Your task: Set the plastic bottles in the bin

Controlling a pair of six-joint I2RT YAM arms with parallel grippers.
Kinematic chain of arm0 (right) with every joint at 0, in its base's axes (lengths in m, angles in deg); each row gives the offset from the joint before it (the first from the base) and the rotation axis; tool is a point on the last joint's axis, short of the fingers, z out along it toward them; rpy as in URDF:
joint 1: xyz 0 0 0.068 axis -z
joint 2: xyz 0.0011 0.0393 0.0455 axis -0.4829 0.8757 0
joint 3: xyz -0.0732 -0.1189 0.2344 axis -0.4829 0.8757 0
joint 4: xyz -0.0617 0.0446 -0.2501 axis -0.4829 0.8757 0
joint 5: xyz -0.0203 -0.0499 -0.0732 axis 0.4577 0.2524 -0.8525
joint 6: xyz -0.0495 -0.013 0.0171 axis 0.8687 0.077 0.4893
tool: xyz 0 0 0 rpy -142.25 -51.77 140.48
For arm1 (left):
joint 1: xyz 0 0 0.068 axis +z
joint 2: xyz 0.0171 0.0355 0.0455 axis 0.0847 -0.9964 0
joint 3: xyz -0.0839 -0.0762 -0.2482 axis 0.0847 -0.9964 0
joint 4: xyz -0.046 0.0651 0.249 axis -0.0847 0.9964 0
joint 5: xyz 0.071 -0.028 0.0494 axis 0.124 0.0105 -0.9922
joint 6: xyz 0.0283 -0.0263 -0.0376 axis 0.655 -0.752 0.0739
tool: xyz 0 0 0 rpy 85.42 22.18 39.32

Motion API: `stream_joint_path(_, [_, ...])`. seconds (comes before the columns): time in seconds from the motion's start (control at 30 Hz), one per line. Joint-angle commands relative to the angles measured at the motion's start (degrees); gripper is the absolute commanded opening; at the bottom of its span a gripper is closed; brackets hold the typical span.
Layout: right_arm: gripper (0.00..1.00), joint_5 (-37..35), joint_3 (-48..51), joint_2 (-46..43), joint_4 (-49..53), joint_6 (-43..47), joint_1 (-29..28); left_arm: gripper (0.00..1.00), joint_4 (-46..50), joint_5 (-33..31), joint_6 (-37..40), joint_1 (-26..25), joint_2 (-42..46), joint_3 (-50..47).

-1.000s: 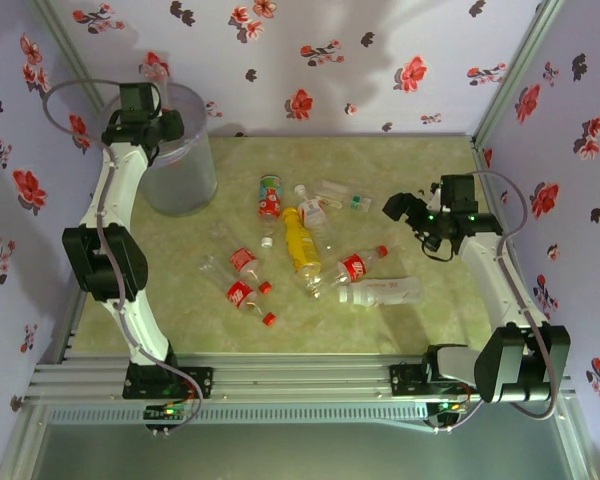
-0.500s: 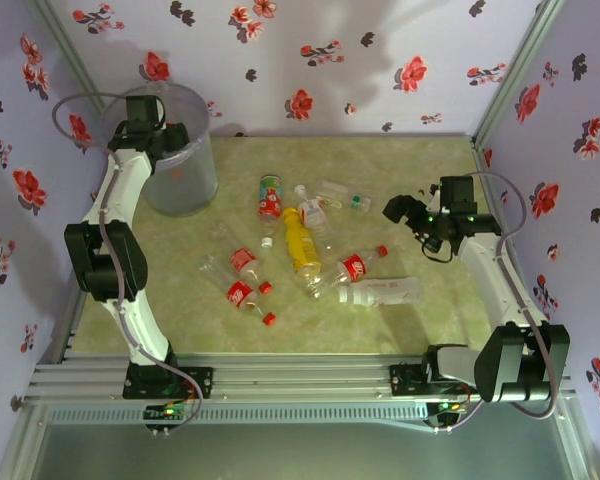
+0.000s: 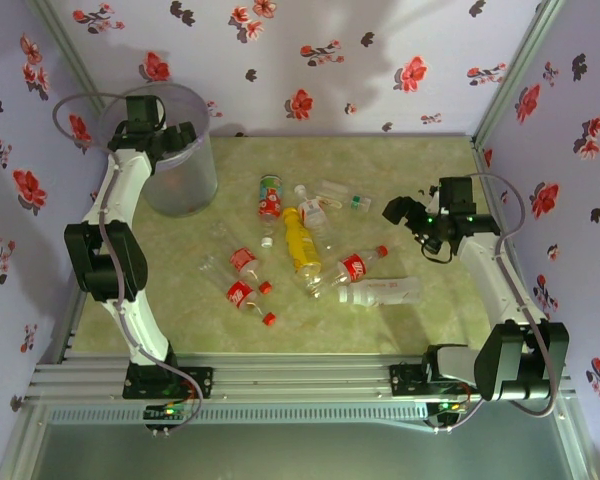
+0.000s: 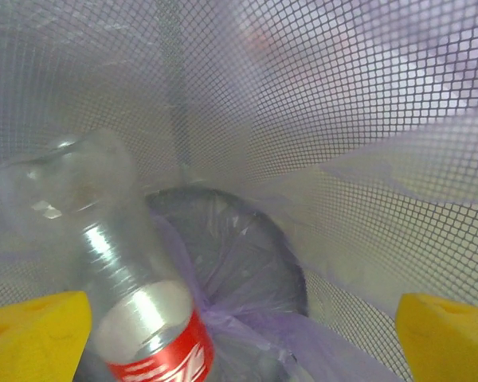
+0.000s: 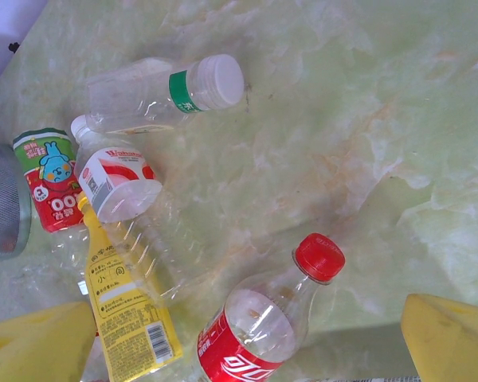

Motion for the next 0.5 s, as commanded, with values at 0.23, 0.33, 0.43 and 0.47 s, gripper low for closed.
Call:
stream_joint_path(0.23, [0.98,-8.3,-2.8,-2.9,6.8,2.2,-0.9,0.96,3.1,0.6,1.6,0.4,7.2,3.5])
stream_joint_path(0.33, [0.98,-12.0,-3.9,-4.1,10.7,3.6,-2.4,0.96,4.0,0.6,1.8,0.5,8.5,3.9])
stream_joint_path(0.43, [0.97,-15.4,-4.2,-4.9,13.7,5.0,-4.4,0.96,5.3,0.0,2.5,0.4,9.6,4.9])
stream_joint_path(0.47, [0.97,-16.1,-4.2,-5.1,14.5,5.5,-4.9,0.96,6.2,-0.6,3.0,0.4,9.8,5.6])
